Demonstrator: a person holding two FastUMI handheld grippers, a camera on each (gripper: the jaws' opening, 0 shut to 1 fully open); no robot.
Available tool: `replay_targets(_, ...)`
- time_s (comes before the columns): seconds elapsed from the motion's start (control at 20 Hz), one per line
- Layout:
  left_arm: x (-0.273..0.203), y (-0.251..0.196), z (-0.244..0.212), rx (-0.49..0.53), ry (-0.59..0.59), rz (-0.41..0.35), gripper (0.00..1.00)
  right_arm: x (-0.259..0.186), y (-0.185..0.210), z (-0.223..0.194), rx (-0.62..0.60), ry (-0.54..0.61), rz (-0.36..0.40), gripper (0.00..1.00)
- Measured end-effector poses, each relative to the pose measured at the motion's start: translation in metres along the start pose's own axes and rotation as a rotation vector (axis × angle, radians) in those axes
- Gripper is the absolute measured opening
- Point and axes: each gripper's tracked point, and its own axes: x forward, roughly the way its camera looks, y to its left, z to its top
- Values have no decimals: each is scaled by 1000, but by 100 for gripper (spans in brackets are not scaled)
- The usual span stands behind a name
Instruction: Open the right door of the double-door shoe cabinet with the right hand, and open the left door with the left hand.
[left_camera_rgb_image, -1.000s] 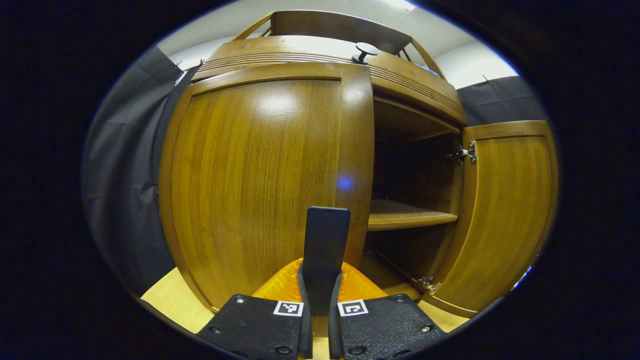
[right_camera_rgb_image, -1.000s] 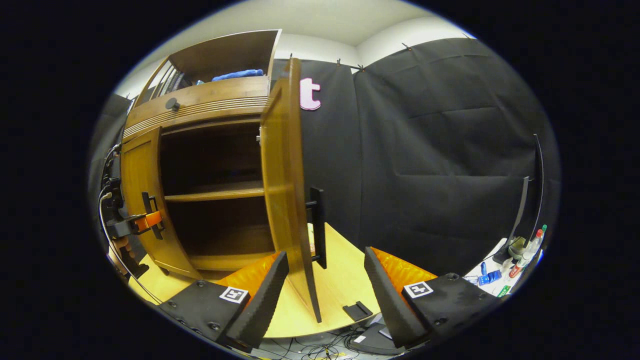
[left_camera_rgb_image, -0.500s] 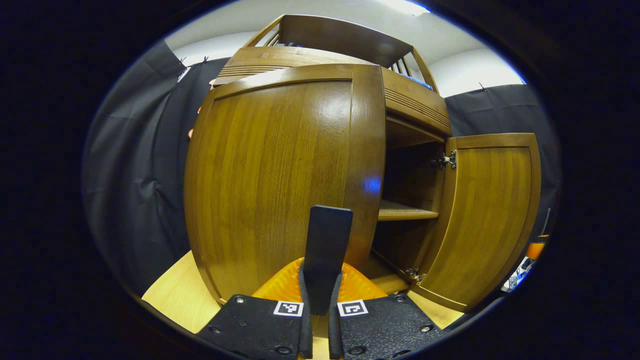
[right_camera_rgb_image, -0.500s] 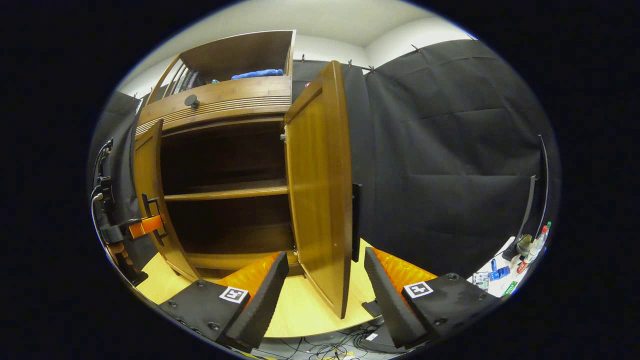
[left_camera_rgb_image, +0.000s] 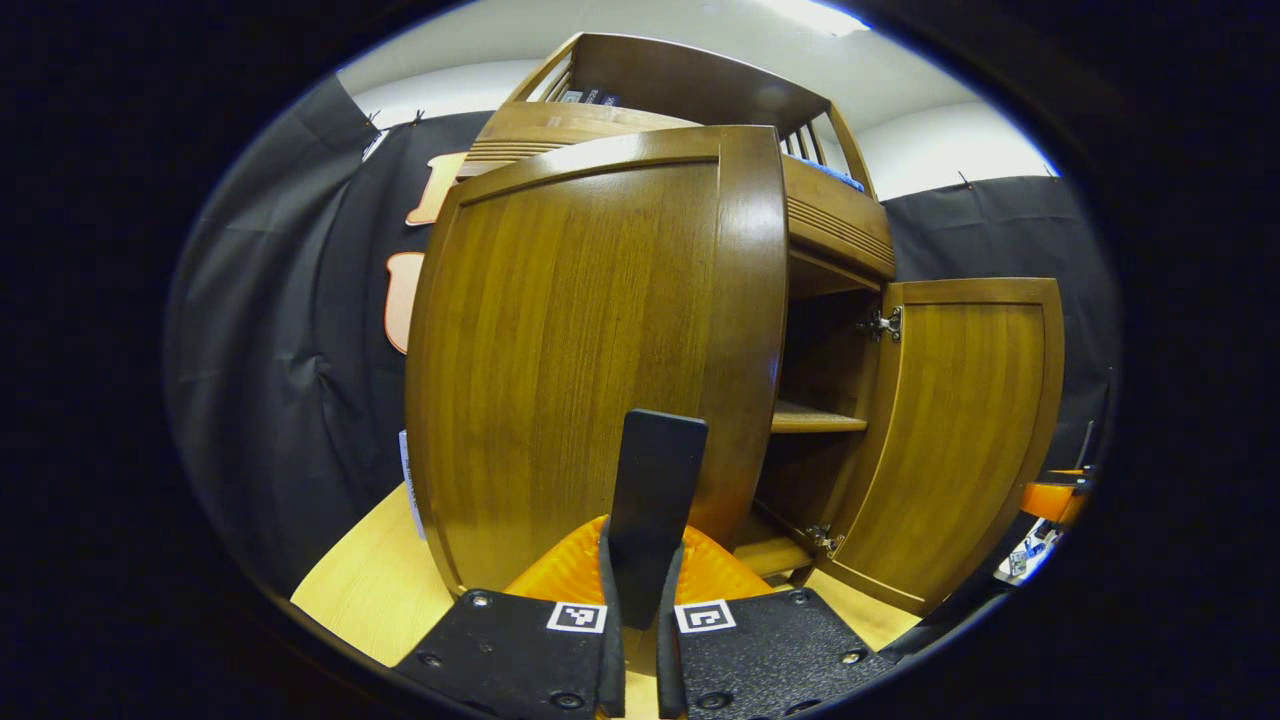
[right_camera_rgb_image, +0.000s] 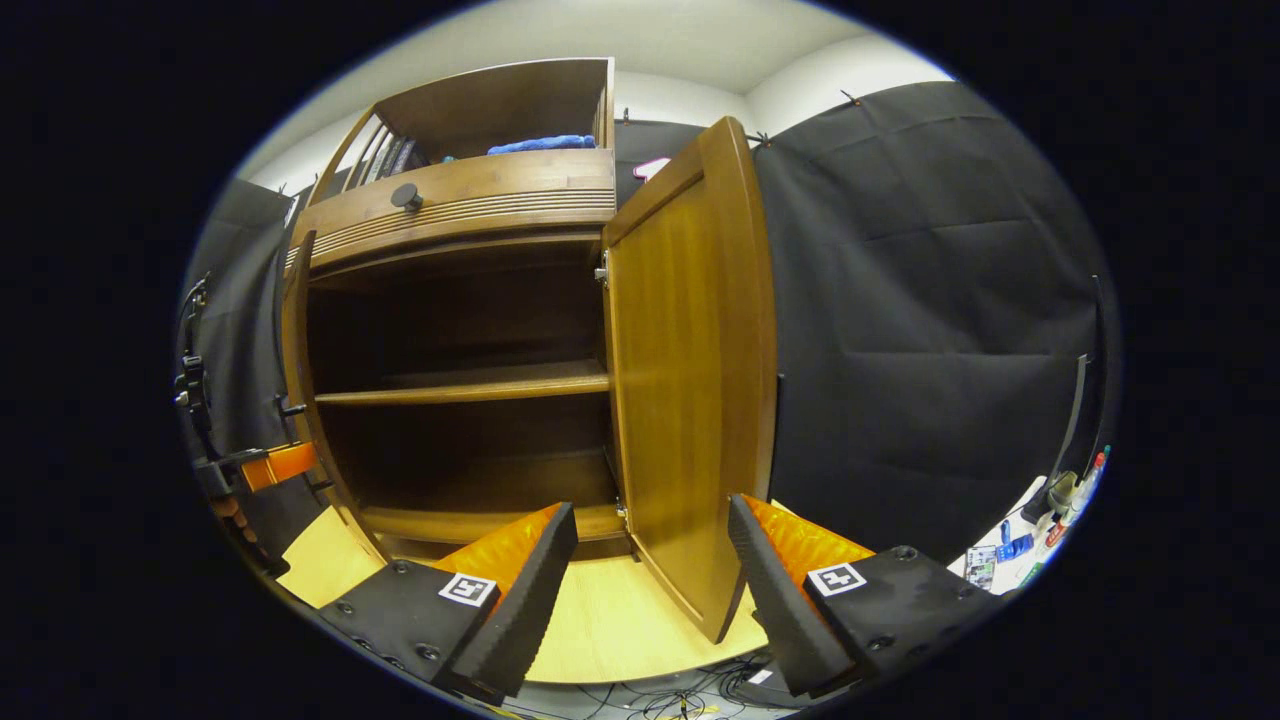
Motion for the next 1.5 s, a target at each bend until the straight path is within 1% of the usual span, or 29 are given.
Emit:
replay_targets(0.05,-4,2,1,1,-1,0,12,2,4,-1,-1,1,7,98)
replay_targets(0.1,-7,4,1,3,-3,1,12,2,7,-2,-2,2,14,100)
replay_targets(0.15,-11,7,1,2,-1,3,11,5,12,-4,-3,6,24,98)
replay_targets(0.2,-15,9,1,2,1,3,12,6,18,-5,-4,10,34,100)
replay_targets(0.25,-19,12,1,-1,3,5,12,5,20,-6,-5,12,42,98)
replay_targets(0.3,-22,15,2,-4,3,7,11,7,24,-6,-6,11,47,98)
replay_targets(0.35,-25,17,3,-7,2,11,11,7,26,-6,-7,11,52,93)
replay_targets(0.4,-28,21,3,-7,3,14,11,8,28,-7,-9,11,54,98)
replay_targets(0.45,-32,23,3,-4,3,16,12,8,29,-9,-10,13,58,98)
replay_targets(0.5,-35,26,3,-4,1,17,12,8,31,-9,-9,16,62,100)
replay_targets(0.55,-39,28,3,-9,0,19,12,9,32,-11,-8,19,65,100)
replay_targets(0.6,-42,33,4,-11,-1,22,12,9,34,-11,-7,21,68,98)
replay_targets(0.65,-46,36,4,-10,1,26,11,10,34,-12,-5,24,70,98)
replay_targets(0.7,-49,40,3,-7,2,29,11,11,35,-13,-3,25,73,100)
replay_targets(0.75,-52,44,3,-6,3,33,11,11,36,-13,-3,26,76,100)
replay_targets(0.8,-56,47,4,-5,5,37,11,11,37,-13,-4,29,79,98)
replay_targets(0.85,-59,50,4,-3,9,43,11,11,37,-13,-4,31,82,100)
replay_targets(0.95,-63,55,4,14,15,56,11,12,42,-14,1,33,89,92)
replay_targets(1.0,-65,59,4,22,15,67,11,13,46,-14,2,35,96,98)
replay_targets(1.05,-67,63,4,24,15,78,11,14,49,-15,0,37,102,98)
replay_targets(1.1,-69,66,5,19,15,89,11,14,51,-16,-3,38,106,89)
replay_targets(1.15,-70,69,6,14,15,100,12,15,52,-15,-7,37,108,89)
replay_targets(1.35,-79,83,8,33,4,144,8,17,57,-16,-8,42,123,100)
replay_targets(1.4,-80,87,7,35,5,155,11,18,60,-16,-7,44,128,100)
replay_targets(1.45,-83,90,8,34,6,167,7,19,61,-17,-7,45,132,100)
replay_targets(1.5,-86,95,8,33,5,179,5,19,62,-17,-7,45,137,100)
